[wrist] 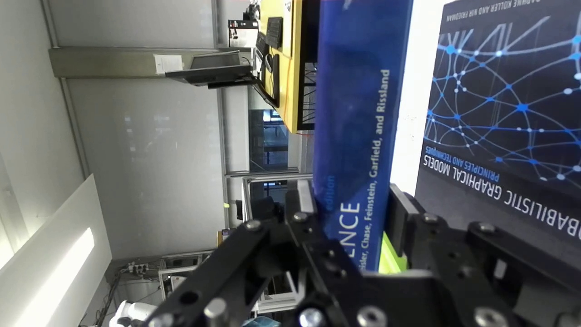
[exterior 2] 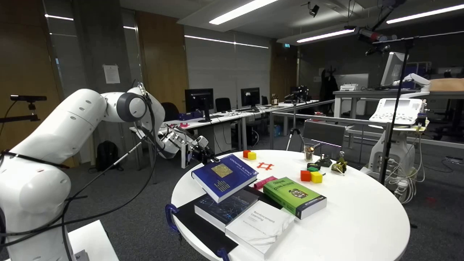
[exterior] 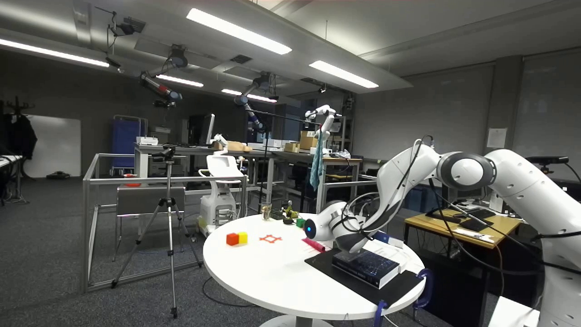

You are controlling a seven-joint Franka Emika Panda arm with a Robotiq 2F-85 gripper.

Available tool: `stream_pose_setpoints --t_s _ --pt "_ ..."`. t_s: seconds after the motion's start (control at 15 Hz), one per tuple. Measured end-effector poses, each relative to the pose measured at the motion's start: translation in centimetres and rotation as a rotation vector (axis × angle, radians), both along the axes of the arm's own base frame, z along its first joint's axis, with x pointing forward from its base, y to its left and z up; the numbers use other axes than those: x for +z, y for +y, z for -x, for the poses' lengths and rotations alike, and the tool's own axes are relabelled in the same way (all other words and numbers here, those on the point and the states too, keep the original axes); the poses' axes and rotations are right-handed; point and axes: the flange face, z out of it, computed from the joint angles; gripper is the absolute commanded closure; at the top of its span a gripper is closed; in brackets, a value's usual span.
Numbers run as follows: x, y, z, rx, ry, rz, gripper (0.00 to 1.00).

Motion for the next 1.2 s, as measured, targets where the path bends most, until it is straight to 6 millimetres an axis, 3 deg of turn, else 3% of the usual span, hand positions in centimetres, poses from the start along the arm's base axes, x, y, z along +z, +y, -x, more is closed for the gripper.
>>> stream_pose_setpoints --t_s 0.47,1.2 --pt "-1.0 -0.2 0.1 0.065 0.015 -0.08 0.83" --pt "0.0 -1.0 1.6 0.135 0.018 -0.182 0.83"
